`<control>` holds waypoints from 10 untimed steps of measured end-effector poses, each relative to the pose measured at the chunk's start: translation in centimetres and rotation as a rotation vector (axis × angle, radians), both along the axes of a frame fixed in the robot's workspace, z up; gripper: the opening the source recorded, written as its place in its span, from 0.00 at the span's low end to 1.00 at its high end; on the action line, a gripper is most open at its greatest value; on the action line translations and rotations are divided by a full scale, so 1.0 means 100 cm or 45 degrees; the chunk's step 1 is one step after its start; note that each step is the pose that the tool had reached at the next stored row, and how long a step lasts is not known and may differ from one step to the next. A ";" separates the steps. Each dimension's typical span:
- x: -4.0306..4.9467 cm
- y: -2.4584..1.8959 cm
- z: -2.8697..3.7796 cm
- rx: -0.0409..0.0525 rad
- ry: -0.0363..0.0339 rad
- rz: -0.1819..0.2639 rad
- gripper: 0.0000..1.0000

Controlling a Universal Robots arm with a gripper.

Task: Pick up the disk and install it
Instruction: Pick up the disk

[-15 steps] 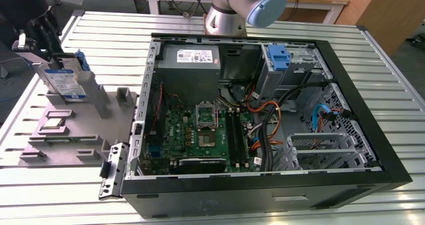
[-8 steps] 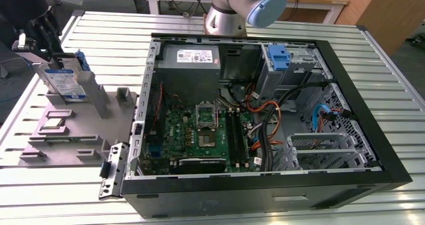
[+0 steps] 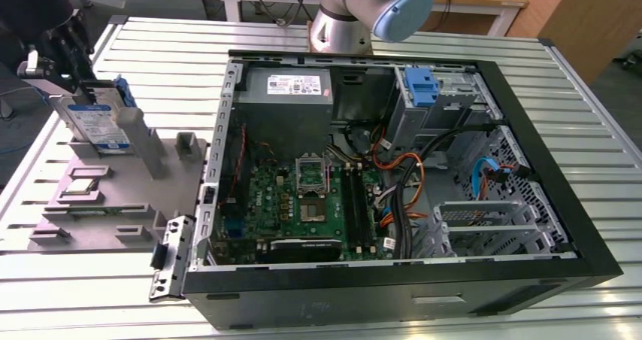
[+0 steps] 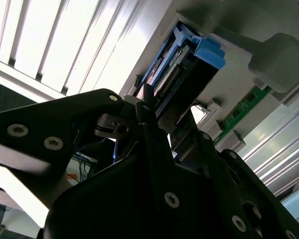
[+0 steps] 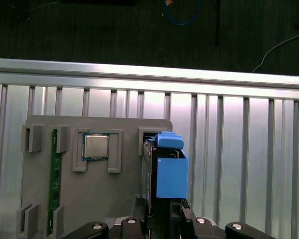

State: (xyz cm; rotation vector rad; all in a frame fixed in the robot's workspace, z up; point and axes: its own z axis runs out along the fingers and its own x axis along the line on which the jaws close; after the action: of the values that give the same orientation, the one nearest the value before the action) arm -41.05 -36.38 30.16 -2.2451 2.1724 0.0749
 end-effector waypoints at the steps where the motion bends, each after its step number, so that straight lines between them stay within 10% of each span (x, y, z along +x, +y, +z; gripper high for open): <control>1: 0.0000 0.0000 0.0000 0.000 0.0000 0.000 0.37; 10: 0.0000 0.0000 0.0000 0.000 0.0000 -0.004 0.35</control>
State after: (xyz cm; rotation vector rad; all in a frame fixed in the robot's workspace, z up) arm -41.05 -36.38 30.16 -2.2415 2.1761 0.0749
